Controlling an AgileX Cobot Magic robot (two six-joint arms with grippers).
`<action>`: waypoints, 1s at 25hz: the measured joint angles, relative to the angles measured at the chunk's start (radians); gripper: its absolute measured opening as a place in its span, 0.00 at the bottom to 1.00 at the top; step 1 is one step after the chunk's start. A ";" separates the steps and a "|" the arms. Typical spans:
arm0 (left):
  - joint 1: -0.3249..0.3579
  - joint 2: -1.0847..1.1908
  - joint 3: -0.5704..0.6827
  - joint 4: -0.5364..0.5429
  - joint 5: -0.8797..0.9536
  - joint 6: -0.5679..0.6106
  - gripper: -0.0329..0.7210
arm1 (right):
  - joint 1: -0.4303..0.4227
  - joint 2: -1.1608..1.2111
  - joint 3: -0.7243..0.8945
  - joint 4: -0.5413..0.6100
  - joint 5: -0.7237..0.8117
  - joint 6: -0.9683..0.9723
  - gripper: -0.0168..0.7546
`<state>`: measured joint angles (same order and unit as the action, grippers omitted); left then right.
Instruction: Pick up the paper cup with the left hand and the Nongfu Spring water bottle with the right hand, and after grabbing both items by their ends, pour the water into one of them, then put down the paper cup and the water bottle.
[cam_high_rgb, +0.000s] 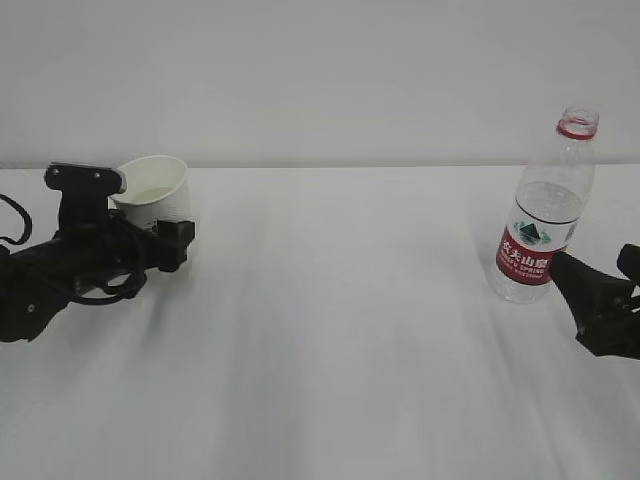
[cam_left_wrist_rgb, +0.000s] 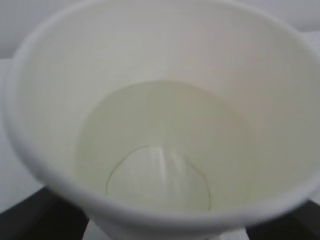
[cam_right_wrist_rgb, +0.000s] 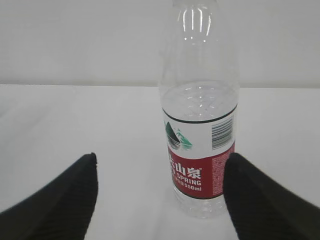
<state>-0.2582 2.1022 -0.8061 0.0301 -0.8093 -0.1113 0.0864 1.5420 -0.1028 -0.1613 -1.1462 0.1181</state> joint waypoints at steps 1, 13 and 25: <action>0.000 0.000 0.000 0.000 0.016 0.000 0.91 | 0.000 0.000 0.000 0.000 0.000 0.000 0.78; 0.000 0.000 0.005 0.023 0.062 0.000 0.96 | 0.000 0.000 0.000 0.000 0.000 0.000 0.78; 0.000 -0.035 0.005 0.043 0.083 -0.008 0.96 | 0.000 0.000 0.000 0.000 0.000 0.000 0.78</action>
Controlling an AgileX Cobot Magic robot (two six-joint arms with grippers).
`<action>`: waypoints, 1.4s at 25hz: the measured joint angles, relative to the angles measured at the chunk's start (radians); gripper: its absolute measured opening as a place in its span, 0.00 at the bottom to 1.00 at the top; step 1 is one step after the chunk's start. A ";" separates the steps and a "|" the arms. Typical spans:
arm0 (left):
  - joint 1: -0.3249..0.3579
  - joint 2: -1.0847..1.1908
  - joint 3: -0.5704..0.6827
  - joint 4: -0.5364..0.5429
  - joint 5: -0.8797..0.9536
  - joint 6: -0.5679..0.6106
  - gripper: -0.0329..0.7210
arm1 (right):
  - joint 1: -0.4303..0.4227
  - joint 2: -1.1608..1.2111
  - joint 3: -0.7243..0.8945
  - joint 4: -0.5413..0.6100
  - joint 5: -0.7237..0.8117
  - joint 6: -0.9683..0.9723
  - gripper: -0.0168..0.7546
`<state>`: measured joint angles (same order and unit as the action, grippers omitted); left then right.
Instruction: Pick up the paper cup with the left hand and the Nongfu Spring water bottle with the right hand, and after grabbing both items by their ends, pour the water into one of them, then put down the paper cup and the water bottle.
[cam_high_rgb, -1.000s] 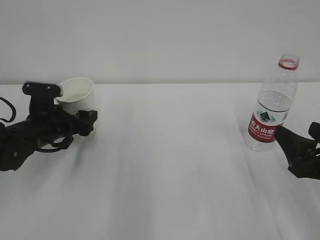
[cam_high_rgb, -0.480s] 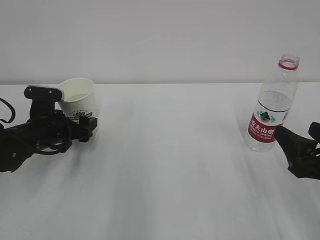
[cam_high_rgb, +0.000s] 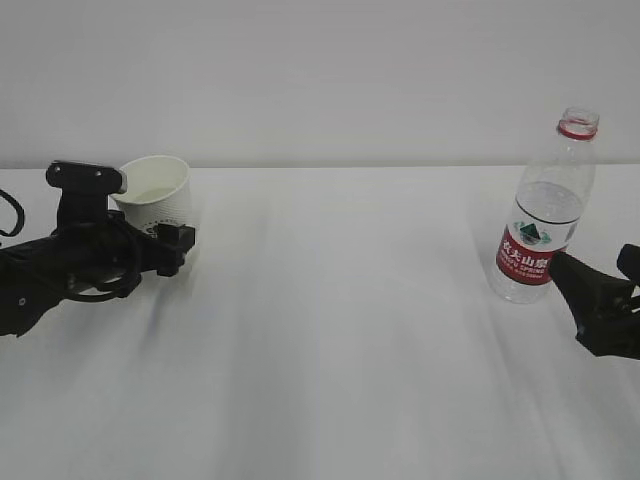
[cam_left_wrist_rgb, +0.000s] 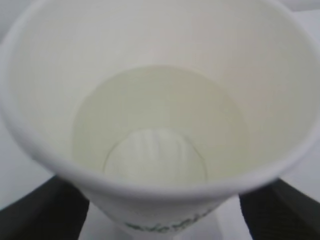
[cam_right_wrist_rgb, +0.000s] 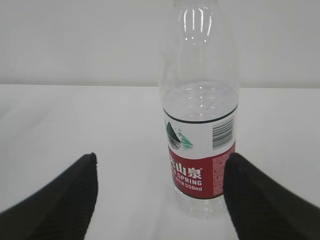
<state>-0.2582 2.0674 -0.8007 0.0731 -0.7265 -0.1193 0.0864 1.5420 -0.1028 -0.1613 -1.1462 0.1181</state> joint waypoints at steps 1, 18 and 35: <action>0.000 -0.002 0.000 0.000 0.010 0.000 0.96 | 0.000 0.000 0.000 0.000 0.000 0.000 0.78; 0.000 -0.104 0.002 0.006 0.251 -0.008 0.94 | 0.000 0.000 0.000 0.000 0.000 0.002 0.78; -0.032 -0.256 0.002 0.006 0.475 -0.007 0.87 | 0.000 0.000 0.000 0.002 0.051 0.047 0.78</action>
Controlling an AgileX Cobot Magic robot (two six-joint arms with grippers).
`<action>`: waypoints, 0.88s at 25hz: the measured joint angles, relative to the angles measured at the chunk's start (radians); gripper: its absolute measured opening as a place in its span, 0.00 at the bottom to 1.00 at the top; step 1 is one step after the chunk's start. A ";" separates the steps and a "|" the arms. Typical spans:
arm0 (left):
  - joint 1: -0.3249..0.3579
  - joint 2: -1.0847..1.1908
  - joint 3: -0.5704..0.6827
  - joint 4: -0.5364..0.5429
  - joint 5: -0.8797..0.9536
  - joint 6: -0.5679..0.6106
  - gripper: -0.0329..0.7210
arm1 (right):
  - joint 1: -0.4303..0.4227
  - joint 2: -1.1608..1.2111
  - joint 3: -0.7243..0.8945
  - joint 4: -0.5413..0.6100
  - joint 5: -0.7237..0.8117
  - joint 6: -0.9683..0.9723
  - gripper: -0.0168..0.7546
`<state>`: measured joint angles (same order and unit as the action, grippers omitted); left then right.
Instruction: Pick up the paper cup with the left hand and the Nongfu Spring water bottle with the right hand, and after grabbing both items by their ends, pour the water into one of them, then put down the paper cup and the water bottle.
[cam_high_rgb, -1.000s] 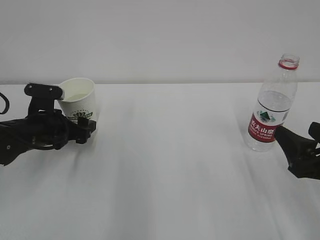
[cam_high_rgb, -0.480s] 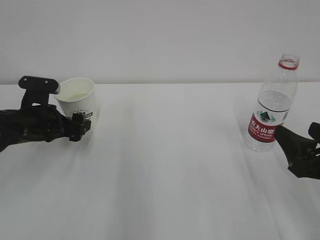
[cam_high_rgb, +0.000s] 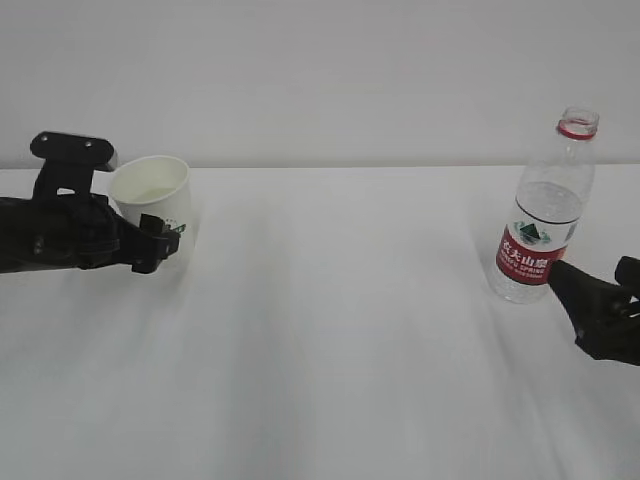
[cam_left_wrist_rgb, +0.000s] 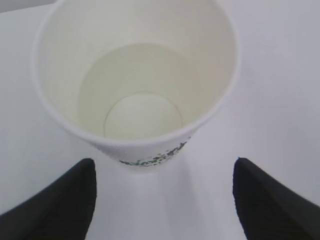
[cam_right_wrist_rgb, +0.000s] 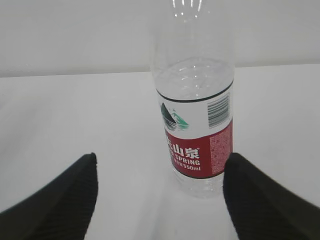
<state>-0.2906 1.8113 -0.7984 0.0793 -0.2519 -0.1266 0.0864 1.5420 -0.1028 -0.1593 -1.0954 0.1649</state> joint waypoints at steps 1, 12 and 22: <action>-0.002 -0.011 0.000 0.000 0.016 -0.002 0.87 | 0.000 0.000 0.000 0.004 0.008 0.005 0.78; -0.011 -0.149 0.004 -0.030 0.183 -0.001 0.84 | 0.000 0.000 0.000 0.023 0.018 0.031 0.78; -0.011 -0.303 0.008 -0.040 0.309 -0.001 0.83 | 0.000 0.000 -0.136 -0.016 0.203 0.091 0.78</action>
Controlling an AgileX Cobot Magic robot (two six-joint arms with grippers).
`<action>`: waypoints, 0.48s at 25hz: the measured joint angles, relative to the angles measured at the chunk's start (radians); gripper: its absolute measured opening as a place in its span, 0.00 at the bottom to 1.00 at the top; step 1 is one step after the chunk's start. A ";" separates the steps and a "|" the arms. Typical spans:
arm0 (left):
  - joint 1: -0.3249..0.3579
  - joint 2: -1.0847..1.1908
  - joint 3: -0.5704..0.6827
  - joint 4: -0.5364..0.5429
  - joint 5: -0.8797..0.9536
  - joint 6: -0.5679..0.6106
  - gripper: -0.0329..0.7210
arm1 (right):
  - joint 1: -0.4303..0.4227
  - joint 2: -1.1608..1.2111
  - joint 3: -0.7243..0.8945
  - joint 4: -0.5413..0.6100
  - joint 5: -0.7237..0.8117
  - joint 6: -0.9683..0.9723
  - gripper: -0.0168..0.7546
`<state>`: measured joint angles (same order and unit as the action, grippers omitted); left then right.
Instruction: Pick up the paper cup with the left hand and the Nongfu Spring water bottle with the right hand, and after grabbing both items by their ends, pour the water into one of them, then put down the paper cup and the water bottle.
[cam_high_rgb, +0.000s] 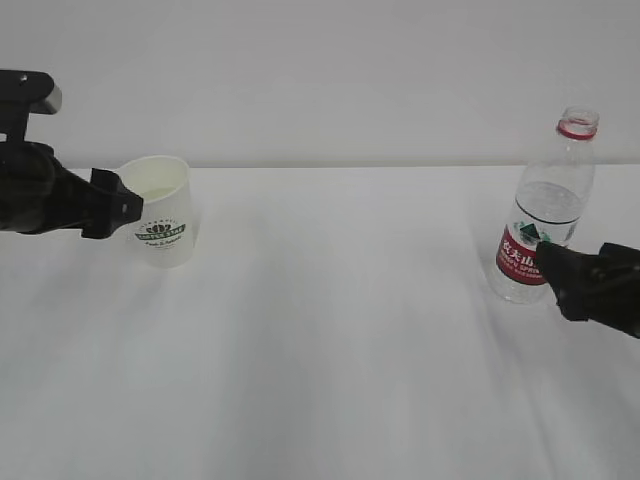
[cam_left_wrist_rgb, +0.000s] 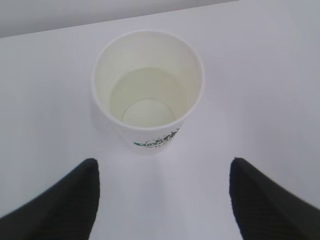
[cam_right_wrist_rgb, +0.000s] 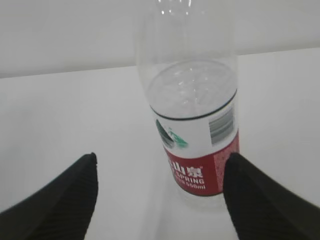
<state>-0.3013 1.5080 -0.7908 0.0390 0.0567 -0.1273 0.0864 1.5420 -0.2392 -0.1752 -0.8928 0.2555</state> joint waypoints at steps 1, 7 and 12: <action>0.000 -0.012 0.000 0.000 0.014 0.000 0.83 | 0.000 0.000 -0.017 -0.006 0.018 0.014 0.78; 0.000 -0.073 0.001 0.000 0.087 0.000 0.83 | 0.000 -0.007 -0.116 -0.106 0.172 0.109 0.78; 0.000 -0.130 0.001 0.000 0.112 0.000 0.82 | 0.000 -0.076 -0.185 -0.132 0.291 0.121 0.78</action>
<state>-0.3013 1.3779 -0.7895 0.0390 0.1692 -0.1273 0.0864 1.4659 -0.4247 -0.3072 -0.6015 0.3769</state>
